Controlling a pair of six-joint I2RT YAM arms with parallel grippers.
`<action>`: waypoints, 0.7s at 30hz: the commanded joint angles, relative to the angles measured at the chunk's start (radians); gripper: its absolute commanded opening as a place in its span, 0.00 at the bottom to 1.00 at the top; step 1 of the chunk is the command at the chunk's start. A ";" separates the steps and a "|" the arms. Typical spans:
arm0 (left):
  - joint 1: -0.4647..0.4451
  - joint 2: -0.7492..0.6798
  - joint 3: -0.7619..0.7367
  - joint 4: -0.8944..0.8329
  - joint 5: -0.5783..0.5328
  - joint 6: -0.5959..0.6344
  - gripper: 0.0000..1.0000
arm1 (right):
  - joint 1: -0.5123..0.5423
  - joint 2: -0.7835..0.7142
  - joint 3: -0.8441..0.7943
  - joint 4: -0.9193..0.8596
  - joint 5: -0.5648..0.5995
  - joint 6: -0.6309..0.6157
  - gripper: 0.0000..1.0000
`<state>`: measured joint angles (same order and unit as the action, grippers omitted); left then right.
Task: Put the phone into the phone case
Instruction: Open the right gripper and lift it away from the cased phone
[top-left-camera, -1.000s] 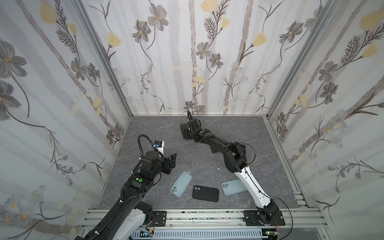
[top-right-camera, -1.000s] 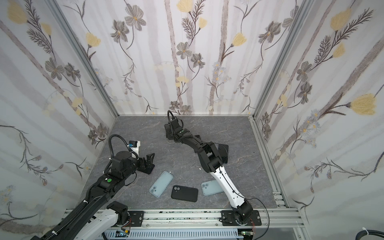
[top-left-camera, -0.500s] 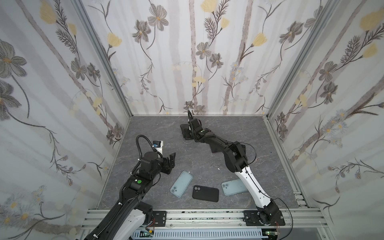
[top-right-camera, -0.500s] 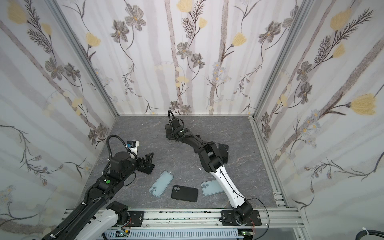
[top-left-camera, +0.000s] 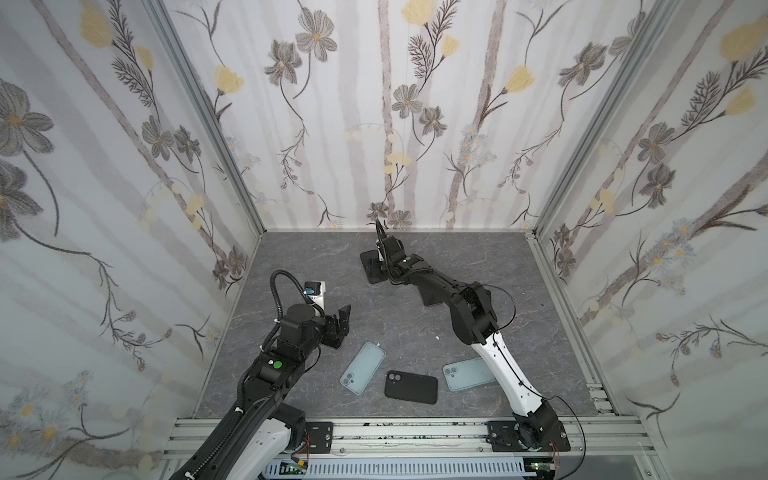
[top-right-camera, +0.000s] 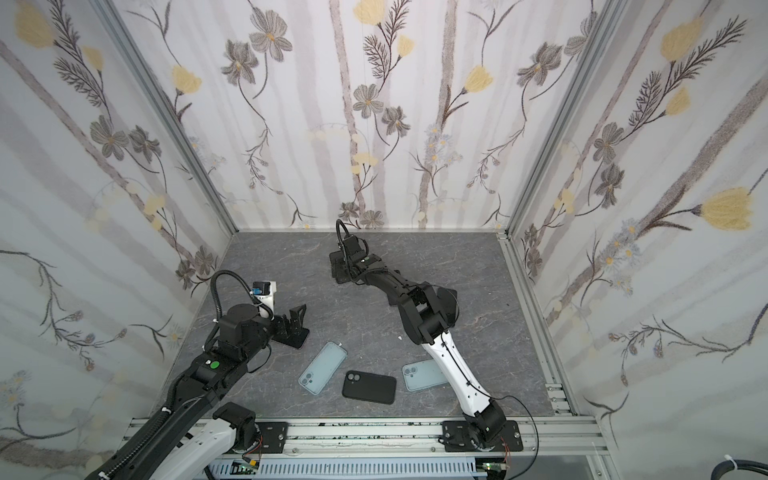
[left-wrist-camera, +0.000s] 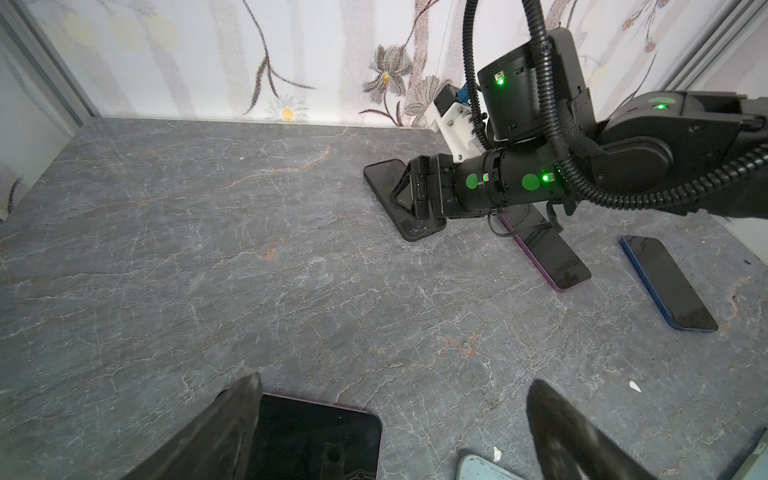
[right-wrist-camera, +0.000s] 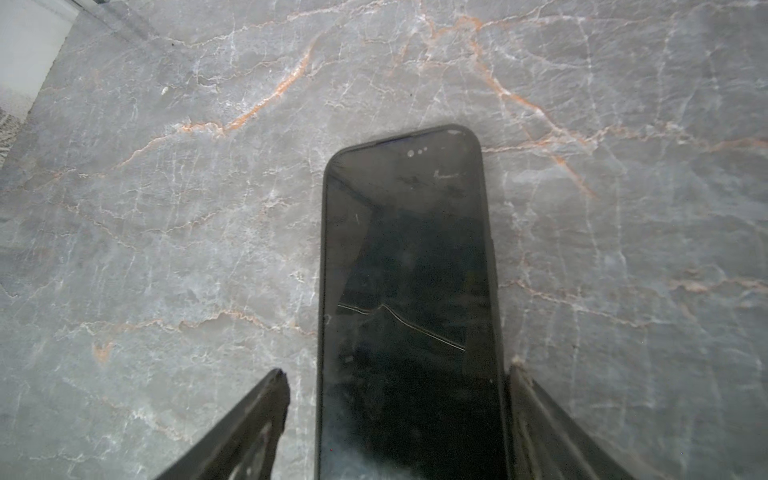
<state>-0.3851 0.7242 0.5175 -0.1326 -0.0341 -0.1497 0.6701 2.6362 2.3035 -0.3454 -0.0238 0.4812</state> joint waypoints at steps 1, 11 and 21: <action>0.000 -0.003 -0.002 0.008 -0.016 0.006 1.00 | -0.001 -0.047 0.000 -0.013 -0.019 0.003 0.80; 0.000 0.018 0.013 0.018 -0.020 0.000 1.00 | -0.019 -0.289 -0.123 -0.061 -0.005 -0.061 0.79; -0.003 0.151 0.127 -0.024 0.046 -0.006 0.98 | -0.067 -0.639 -0.595 0.022 -0.002 -0.154 0.80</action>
<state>-0.3851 0.8452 0.6117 -0.1535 -0.0208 -0.1501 0.6178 2.0567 1.7851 -0.3614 -0.0303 0.3637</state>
